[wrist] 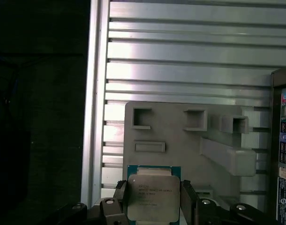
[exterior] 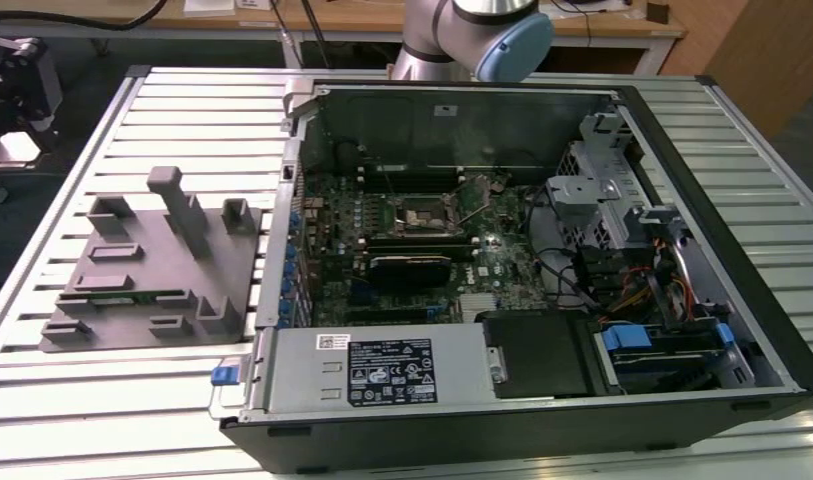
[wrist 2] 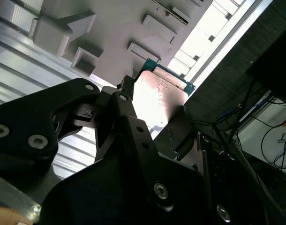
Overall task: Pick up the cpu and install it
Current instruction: 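Pick up the cpu and move it towards the insertion slot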
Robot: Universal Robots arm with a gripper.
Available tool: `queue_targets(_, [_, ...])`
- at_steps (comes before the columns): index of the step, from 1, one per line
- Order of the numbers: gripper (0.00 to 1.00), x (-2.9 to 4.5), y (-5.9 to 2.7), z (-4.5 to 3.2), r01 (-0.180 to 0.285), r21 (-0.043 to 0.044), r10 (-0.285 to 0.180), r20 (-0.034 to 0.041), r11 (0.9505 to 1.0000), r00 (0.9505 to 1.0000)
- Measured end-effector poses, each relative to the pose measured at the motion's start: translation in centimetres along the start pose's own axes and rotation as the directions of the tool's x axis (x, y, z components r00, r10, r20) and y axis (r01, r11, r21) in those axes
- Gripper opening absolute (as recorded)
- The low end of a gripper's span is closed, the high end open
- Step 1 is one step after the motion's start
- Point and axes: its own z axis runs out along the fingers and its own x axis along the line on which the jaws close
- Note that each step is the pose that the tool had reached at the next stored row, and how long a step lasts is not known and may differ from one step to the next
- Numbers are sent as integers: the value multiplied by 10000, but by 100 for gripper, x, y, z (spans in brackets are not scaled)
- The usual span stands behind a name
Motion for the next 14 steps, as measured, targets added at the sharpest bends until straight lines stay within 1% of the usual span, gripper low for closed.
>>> queue_targets(14, [54,1,19,-87,0,0,0,2,10000,10000])
